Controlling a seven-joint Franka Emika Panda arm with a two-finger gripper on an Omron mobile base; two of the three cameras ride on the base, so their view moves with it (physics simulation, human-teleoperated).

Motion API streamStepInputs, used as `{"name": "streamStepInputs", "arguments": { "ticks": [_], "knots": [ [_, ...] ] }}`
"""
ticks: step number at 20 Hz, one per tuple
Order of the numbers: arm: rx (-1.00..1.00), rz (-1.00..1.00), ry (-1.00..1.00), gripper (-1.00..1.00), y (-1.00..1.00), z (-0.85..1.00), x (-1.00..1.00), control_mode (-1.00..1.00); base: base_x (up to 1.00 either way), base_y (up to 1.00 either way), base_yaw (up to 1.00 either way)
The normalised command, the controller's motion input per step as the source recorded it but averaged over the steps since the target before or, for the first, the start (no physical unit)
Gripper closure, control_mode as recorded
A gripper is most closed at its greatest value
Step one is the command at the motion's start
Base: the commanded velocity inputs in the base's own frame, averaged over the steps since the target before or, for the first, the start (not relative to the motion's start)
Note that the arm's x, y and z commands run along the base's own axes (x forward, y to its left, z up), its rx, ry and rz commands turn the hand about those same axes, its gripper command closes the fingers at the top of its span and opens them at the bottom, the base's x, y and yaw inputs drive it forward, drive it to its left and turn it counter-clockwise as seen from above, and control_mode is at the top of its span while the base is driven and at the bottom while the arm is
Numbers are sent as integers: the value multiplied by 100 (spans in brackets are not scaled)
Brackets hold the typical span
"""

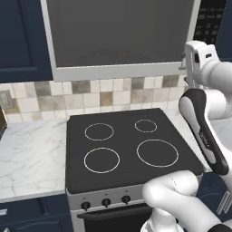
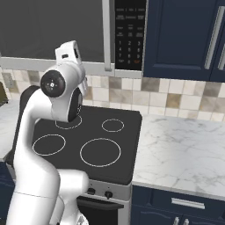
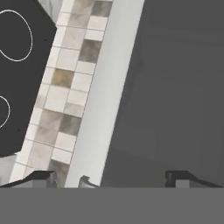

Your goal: Transport the chicken drumstick from the fridge to the microwave and turn on the microwave.

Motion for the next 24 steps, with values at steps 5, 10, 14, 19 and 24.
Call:
{"name": "streamStepInputs", "arguments": {
  "ticks": [5, 10, 14, 19, 24],
  "knots": [
    [-12, 5, 1, -100, -14, 0, -1, -100, 0, 0, 0],
    [-6, 7, -1, -100, -30, -2, -6, -100, 0, 0, 0],
    [0, 1, -19, -100, -25, -2, -24, -100, 0, 0, 0],
    [2, 0, -6, -100, -16, -2, -12, -100, 0, 0, 0],
    [9, -2, 0, -100, -13, 0, 0, -100, 0, 0, 0]
  ]
}}
